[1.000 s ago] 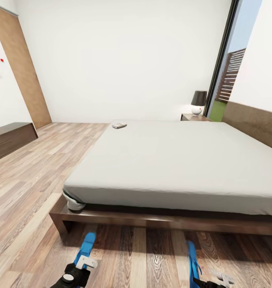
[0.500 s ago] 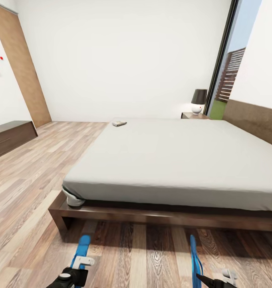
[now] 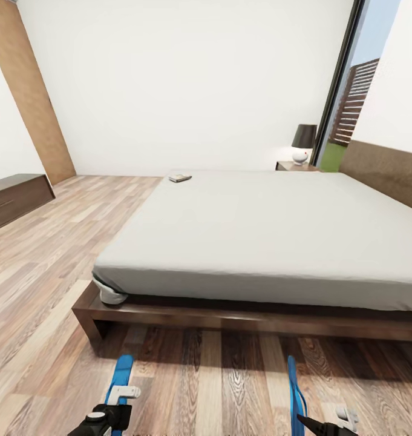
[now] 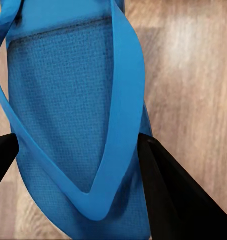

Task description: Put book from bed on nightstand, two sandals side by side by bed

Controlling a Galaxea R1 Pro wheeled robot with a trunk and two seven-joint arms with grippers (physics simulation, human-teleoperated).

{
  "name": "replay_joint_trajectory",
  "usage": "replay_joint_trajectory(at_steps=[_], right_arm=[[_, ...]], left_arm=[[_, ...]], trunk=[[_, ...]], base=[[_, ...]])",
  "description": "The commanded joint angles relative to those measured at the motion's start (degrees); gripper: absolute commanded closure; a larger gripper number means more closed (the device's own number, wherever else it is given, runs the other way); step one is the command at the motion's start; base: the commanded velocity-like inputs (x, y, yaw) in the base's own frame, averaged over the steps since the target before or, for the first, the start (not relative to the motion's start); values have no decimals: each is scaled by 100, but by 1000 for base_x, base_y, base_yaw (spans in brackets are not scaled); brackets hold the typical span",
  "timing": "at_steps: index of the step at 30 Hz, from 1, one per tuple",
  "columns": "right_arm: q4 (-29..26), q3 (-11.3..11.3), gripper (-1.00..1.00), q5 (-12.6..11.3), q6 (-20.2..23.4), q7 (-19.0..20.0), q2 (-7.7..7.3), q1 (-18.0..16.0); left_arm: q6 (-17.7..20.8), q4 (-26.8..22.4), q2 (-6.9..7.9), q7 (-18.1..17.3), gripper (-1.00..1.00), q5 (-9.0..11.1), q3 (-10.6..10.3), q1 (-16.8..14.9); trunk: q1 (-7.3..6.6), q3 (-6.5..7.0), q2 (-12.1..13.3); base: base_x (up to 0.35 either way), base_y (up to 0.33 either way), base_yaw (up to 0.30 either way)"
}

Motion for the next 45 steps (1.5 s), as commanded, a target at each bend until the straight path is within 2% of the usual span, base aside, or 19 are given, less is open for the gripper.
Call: replay_joint_trajectory(at_steps=[1,3,5,6,7,10,13,15,16,18,20,22,45], right_arm=[[2,-48,100,29,11,10,-1,-3],[2,-49,100,29,11,10,-3,-3],[2,-51,100,29,11,9,-1,-3],[2,-51,100,29,11,10,1,-3],[2,-50,100,29,11,10,3,-3],[2,-49,100,29,11,5,1,-3],[2,-50,100,29,11,-16,2,-3],[2,-51,100,29,11,-21,4,-3],[2,-51,100,29,11,-22,4,-3],[2,-50,100,29,9,-25,1,-2],[2,-50,100,29,9,-30,3,-3],[2,-48,100,29,5,-31,3,-3],[2,-55,100,29,7,-4,-2,-2]], left_arm=[[40,-20,6,30,100,39,-42,-2],[52,-133,7,33,100,40,-34,-9],[238,-615,3,43,100,36,-32,-12],[885,-1040,6,43,100,27,-31,-12],[1279,-1267,15,37,100,25,-31,-13],[1651,-1520,23,42,100,21,-29,-13],[1746,-1614,26,47,100,12,-27,-13],[1767,-1657,88,47,100,3,-29,-13],[1770,-1664,164,47,100,0,-30,-13],[1768,-1686,424,46,100,2,-25,-14],[1768,-1692,553,42,100,4,-24,-28],[1774,-1694,613,37,100,4,-24,-57],[1768,-1691,498,48,100,-4,-48,-82]], trunk=[[1,-28,-4],[6,-72,-6],[11,-116,-9],[14,-139,-10],[17,-161,-12],[24,-227,-16],[32,-294,-20],[37,-338,-22],[40,-360,-24],[45,-404,-26],[50,-449,-29],[55,-493,-32],[115,-1003,-63]], base=[[0,0,0],[0,0,0],[0,0,0],[0,0,0],[0,0,0],[0,0,0],[0,0,0],[0,0,0],[0,0,0],[0,0,0],[0,0,0],[0,0,0],[0,0,0]])
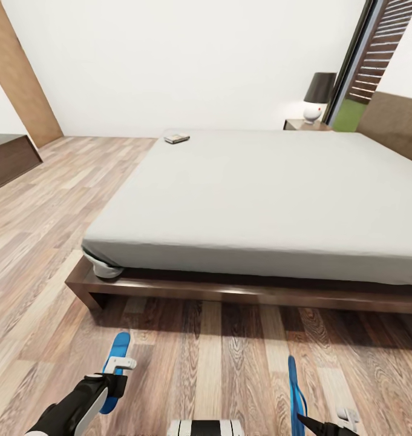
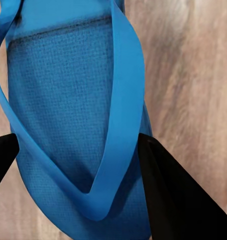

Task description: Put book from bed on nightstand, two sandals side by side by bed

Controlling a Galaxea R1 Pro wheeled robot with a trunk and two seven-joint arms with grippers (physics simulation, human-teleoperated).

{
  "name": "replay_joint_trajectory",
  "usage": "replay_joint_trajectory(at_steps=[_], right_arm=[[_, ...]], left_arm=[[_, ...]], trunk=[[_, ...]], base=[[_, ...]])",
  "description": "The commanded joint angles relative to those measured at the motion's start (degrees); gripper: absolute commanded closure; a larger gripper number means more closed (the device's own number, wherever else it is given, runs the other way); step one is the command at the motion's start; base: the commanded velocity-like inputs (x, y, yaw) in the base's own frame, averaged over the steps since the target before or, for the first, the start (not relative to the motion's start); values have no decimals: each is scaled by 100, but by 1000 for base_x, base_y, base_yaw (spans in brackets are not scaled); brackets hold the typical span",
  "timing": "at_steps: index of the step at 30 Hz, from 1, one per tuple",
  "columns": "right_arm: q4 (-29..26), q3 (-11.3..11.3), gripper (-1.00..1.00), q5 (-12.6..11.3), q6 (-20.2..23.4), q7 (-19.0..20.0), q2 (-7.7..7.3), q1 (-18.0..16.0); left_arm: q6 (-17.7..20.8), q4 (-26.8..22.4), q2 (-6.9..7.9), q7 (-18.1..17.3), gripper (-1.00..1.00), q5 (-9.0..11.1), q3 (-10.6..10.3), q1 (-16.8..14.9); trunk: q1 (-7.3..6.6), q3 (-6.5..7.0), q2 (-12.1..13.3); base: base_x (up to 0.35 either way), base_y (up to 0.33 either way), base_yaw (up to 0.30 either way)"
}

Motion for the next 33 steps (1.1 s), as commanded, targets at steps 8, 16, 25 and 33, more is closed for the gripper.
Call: replay_joint_trajectory(at_steps=[8,16,25,33], right_arm=[[-366,-173,100,29,2047,9,-263,-4],[-1272,-182,100,-22,2639,-12,-316,-12],[-1438,-182,100,-544,2661,19,-310,-13],[-1439,-182,100,-551,2667,25,-326,-12]], left_arm=[[28,-17,3,37,100,41,-46,-3],[28,-17,-22,27,100,49,-54,-4],[20,-17,-84,19,100,65,-55,-1],[11,-17,-87,23,100,67,-55,-3]], trunk=[[19,-182,-13],[40,-359,-24],[55,-492,-32],[76,-670,-42]], base=[[0,0,0],[0,0,0],[0,0,0],[0,0,0]])
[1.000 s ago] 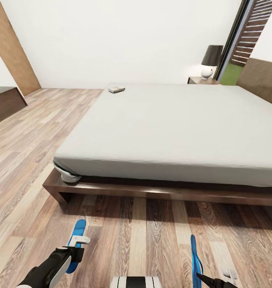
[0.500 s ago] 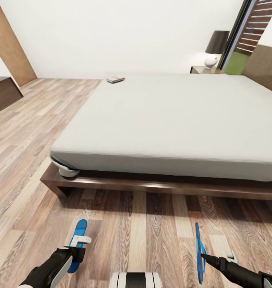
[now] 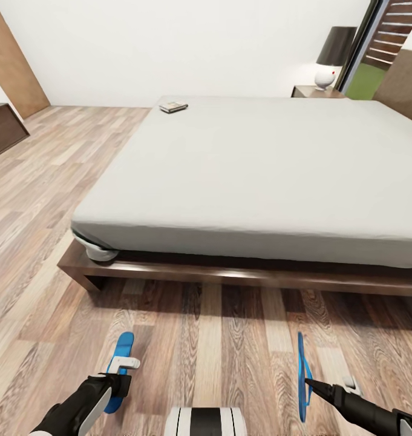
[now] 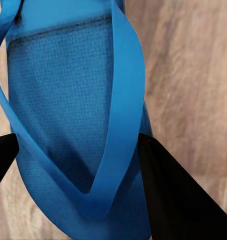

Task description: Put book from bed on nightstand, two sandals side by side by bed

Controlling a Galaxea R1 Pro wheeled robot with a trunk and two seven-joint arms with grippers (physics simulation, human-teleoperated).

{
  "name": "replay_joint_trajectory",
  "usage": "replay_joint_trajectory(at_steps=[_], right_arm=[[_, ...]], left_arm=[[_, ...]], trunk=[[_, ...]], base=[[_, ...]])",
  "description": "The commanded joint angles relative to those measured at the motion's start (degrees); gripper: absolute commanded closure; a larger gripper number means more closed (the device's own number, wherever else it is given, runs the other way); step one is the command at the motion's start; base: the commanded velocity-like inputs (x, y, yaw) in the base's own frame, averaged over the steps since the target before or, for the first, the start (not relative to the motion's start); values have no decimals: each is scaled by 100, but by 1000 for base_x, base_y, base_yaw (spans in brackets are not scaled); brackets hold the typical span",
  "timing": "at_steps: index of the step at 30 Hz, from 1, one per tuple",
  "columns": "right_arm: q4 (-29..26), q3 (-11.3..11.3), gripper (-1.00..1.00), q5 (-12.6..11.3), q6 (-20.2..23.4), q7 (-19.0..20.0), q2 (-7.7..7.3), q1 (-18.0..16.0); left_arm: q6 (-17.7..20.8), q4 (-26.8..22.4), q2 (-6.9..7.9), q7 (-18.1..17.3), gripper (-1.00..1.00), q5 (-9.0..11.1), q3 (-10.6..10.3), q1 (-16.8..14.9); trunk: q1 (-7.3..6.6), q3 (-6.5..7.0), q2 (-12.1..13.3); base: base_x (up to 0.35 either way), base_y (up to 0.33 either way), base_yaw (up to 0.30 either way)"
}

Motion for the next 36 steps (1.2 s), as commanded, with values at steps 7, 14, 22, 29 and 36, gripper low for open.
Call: replay_joint_trajectory(at_steps=[7,14,22,29,36], right_arm=[[-9,-21,100,-28,55,-1,-8,-1],[-25,-23,100,-31,55,1,-9,1],[-19,-25,100,-33,55,4,-9,2],[-18,-22,100,-33,55,0,-9,2],[-18,-22,100,-33,55,3,-9,2]], left_arm=[[25,-13,9,45,100,40,-46,-1],[24,-16,9,47,100,40,-43,-1],[17,-13,25,30,100,33,-30,-1],[9,-13,26,29,100,35,-29,-2],[9,-13,23,29,100,40,-28,-1]], trunk=[[14,-137,-10],[14,-137,-10],[14,-137,-10],[14,-137,-10],[14,-137,-10]], base=[[0,0,0],[0,0,0],[200,70,0],[142,85,0],[240,207,0]])
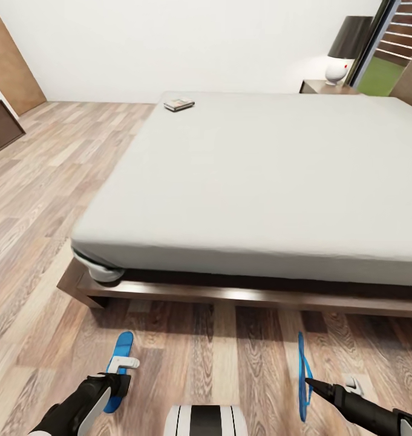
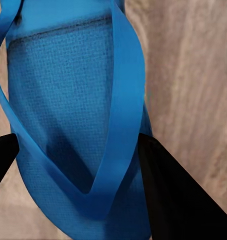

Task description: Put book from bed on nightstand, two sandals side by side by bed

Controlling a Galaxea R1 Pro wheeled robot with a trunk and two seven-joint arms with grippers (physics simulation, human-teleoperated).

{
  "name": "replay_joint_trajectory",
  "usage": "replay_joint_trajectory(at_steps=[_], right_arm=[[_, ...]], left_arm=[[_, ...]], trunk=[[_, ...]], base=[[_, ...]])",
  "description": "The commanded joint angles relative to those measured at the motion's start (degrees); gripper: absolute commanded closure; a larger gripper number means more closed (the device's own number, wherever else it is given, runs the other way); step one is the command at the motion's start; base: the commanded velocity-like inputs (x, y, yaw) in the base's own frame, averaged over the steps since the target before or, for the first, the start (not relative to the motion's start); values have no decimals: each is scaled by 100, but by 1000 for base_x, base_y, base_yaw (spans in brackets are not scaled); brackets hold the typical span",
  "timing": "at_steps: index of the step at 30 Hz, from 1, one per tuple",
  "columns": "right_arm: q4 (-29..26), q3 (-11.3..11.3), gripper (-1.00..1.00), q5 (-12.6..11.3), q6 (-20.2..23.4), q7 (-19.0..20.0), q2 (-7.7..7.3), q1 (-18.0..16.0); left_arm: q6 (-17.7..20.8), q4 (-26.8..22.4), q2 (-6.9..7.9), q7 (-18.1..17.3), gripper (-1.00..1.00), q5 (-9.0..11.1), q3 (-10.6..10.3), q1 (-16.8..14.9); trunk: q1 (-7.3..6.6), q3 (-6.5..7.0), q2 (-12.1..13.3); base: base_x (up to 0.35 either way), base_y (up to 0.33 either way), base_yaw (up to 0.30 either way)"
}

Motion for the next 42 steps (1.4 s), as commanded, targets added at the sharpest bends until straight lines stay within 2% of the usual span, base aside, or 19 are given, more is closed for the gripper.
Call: replay_joint_trajectory(at_steps=[1,9,26,32,38,42], right_arm=[[-2,-14,100,-18,52,1,0,0],[-2,-14,100,-18,52,3,0,-3],[-2,-14,100,-18,52,2,0,-1],[-3,-14,100,-18,52,1,0,-2],[-2,-14,100,-18,52,6,0,-1],[-2,-14,100,-18,52,7,0,-4]], left_arm=[[25,-8,5,42,100,42,-47,-2],[24,-10,-5,49,100,42,-56,-3],[2,-10,-6,50,100,42,-56,-4],[-672,0,2,57,100,42,-63,-4],[-780,13,2,59,100,42,-72,0],[-783,23,3,59,100,42,-66,-3]], trunk=[[1,-4,-1],[1,-4,-1],[43,-358,-23],[43,-358,-23],[43,-358,-23],[53,-447,-28]], base=[[250,217,0],[63,54,0],[0,0,0],[0,0,0],[0,0,0],[0,0,0]])
